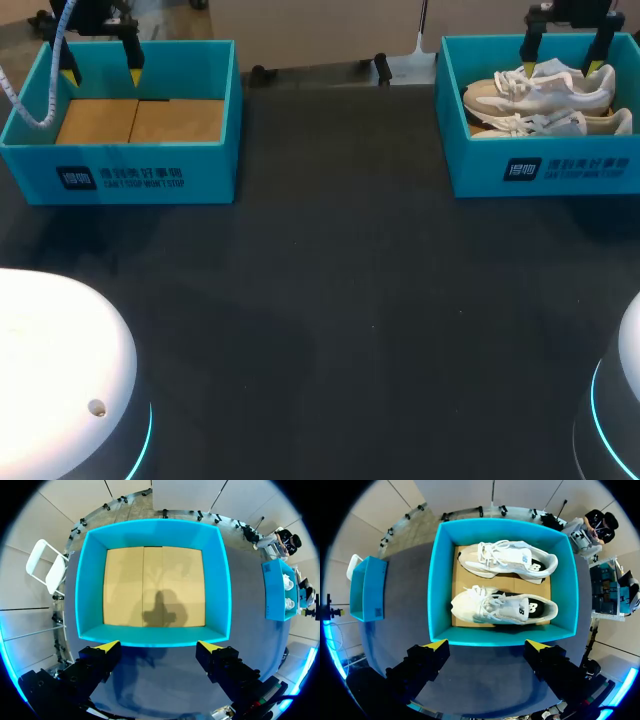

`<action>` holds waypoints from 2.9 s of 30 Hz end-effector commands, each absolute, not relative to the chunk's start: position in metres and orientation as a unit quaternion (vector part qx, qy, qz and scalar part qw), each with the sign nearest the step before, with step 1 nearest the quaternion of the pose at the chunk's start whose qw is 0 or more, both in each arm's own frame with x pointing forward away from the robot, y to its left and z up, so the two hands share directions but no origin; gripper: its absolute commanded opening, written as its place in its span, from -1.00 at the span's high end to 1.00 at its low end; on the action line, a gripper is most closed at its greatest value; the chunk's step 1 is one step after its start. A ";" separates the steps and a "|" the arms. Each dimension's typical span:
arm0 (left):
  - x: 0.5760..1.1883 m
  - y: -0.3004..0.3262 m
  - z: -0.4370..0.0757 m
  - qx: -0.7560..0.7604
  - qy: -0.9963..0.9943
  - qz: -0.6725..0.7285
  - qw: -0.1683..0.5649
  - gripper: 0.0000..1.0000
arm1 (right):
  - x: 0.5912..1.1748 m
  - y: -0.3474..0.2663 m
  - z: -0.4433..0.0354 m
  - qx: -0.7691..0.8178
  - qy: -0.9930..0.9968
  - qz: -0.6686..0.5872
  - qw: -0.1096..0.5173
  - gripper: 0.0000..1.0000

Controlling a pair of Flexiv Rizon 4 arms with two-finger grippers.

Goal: Take the shoe out of the shoebox, open the shoe tongue, remove and reinsert the insole, then place the shoe into the shoebox

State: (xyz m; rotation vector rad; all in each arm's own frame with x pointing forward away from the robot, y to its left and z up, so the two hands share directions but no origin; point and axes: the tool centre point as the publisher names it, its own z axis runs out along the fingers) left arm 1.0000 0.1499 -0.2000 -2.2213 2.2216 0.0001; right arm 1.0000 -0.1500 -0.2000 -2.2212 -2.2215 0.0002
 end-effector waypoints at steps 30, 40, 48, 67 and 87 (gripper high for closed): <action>1.000 0.150 -0.200 -0.707 0.707 0.000 0.000 -1.00 | 1.006 -0.239 -0.219 -0.746 -0.663 0.013 -0.060 -1.00; 1.000 0.150 -0.200 -0.707 0.707 0.000 0.000 -1.00 | 1.007 -0.275 -0.236 -0.739 -0.669 -0.006 -0.082 -1.00; 1.000 0.150 -0.200 -0.707 0.707 0.000 0.000 -1.00 | 1.010 -0.283 -0.265 -0.721 -0.687 0.011 -0.086 -1.00; 1.000 0.150 -0.200 -0.707 0.707 0.000 0.000 -1.00 | 1.027 -0.308 -0.322 -0.709 -0.701 0.037 -0.070 -0.98; 1.000 0.150 -0.200 -0.707 0.707 0.000 0.000 -1.00 | 1.034 -0.330 -0.362 -0.715 -0.696 0.038 -0.053 -0.75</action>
